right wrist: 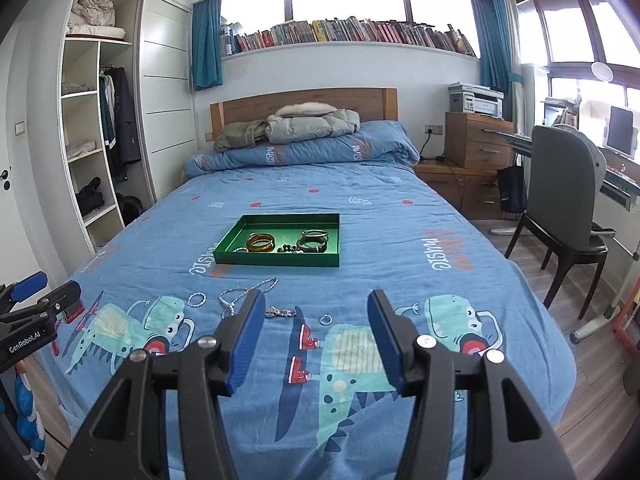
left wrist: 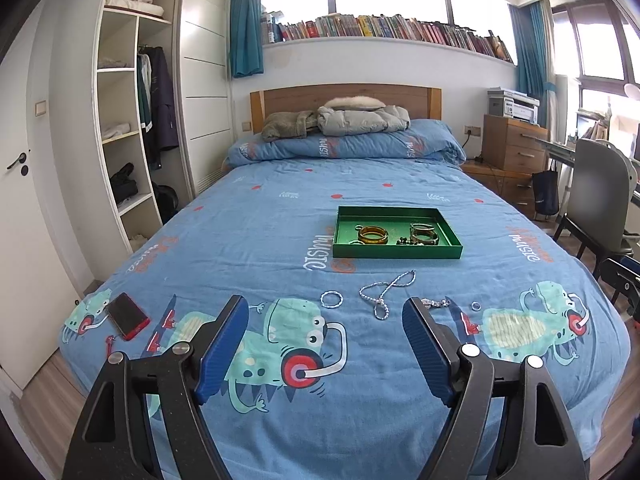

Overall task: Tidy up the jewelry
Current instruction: 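Withdraw both open tools from the tray toward remaining jewelry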

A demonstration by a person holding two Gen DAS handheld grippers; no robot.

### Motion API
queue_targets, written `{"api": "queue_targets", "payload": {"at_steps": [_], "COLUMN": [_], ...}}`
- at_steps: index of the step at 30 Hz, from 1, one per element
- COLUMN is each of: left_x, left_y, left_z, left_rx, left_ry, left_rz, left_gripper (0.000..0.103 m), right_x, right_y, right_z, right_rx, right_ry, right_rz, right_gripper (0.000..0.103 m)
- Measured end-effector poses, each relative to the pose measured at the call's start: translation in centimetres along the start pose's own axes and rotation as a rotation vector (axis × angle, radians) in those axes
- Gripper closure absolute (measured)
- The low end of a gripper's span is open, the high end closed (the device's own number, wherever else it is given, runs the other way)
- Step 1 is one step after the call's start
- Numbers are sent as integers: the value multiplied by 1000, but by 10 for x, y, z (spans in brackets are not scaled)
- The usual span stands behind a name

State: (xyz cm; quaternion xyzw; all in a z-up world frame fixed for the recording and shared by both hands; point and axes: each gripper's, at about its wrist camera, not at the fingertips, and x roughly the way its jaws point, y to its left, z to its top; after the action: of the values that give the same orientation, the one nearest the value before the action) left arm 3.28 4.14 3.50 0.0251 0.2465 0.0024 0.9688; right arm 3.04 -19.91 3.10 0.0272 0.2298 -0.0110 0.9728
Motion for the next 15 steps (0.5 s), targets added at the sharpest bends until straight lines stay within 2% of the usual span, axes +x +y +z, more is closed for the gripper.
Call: {"api": "queue_targets", "payload": {"at_steps": [8, 15], "left_x": [4, 22], "left_y": [15, 36], "left_z": [-11, -24], "left_rx": [-41, -58], "left_ry": [-12, 18], "left_rz": [21, 72], "left_gripper": [24, 24], "right_x": [5, 18], "right_y": [-3, -17], "right_z": [-11, -20], "right_rx": [3, 39], "right_ry": [18, 38], "right_rz": [-7, -17], "right_gripper": [52, 52]}}
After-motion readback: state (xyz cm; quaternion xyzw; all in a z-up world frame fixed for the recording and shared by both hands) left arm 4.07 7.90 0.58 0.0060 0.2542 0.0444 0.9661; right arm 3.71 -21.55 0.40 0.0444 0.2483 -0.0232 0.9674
